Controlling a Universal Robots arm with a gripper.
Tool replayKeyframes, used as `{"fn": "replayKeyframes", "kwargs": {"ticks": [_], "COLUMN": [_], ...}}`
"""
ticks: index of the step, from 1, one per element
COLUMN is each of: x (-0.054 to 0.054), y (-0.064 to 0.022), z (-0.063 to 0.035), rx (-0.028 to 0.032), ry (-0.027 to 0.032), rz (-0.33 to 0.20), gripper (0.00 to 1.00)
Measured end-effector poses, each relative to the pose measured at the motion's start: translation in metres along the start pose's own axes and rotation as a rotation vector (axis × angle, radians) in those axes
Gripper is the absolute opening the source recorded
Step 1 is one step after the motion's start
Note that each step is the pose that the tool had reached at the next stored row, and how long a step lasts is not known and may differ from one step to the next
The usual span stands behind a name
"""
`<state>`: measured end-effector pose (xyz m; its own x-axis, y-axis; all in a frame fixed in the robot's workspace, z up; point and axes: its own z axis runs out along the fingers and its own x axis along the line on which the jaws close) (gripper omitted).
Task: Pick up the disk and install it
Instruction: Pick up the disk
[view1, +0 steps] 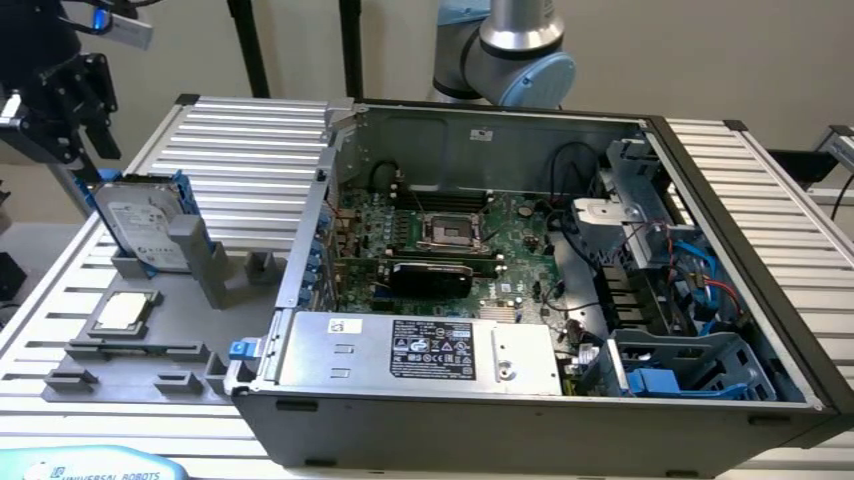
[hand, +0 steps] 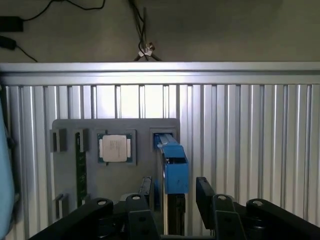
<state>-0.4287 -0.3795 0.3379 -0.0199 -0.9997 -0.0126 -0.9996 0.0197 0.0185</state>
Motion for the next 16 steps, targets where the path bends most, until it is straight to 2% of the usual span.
{"fn": "replayKeyframes", "kwargs": {"ticks": [4, 12, 15, 16], "x": [0.0000, -0.0004, -0.0005, -0.0005], "y": [-0.0001, 0.0000, -0.0001, -0.0001], "z": [0.0038, 0.0043, 0.0044, 0.0046], "rx": [0.0041, 0.0062, 0.0064, 0.0066], "ry": [-0.0001, -0.0003, -0.0002, -0.0003], "rz": [0.000, 0.001, 0.003, 0.004], "gripper": [0.48, 0.48, 0.50, 0.56]}}
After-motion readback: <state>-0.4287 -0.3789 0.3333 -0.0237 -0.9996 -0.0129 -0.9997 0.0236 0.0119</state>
